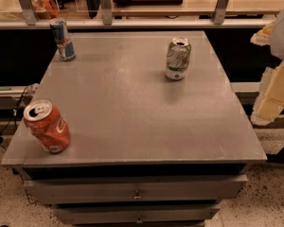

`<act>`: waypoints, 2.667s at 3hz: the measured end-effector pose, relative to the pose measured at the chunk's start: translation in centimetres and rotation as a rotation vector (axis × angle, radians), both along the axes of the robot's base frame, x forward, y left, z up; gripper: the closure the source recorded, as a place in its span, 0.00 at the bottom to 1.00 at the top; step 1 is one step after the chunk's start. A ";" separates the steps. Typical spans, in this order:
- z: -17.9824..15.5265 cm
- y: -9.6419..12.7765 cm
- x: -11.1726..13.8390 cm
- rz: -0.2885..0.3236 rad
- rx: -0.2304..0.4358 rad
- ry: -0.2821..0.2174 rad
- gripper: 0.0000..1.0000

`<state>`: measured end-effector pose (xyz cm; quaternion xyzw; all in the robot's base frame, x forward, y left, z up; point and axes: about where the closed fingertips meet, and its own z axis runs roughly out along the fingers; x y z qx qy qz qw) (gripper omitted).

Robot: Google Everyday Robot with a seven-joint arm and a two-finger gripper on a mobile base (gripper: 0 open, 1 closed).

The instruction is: Move 7up can near redbull can

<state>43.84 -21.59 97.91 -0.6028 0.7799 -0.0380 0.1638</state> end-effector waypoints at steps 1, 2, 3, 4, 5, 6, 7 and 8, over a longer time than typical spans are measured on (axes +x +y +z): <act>0.0 0.0 0.0 0.000 0.000 0.000 0.00; -0.7 -0.2 1.5 0.005 0.039 -0.046 0.00; -2.5 -0.6 6.5 -0.046 0.165 -0.113 0.00; -4.1 -0.2 12.4 -0.110 0.322 -0.164 0.00; -6.1 0.6 18.7 -0.192 0.521 -0.207 0.00; -8.1 2.2 22.6 -0.251 0.761 -0.212 0.00; -8.5 4.5 24.1 -0.244 0.903 -0.204 0.00; -9.0 7.4 24.8 -0.217 1.019 -0.190 0.00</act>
Offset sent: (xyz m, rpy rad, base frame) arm 0.0443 -0.0059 -0.0241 0.1135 -0.1166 0.0170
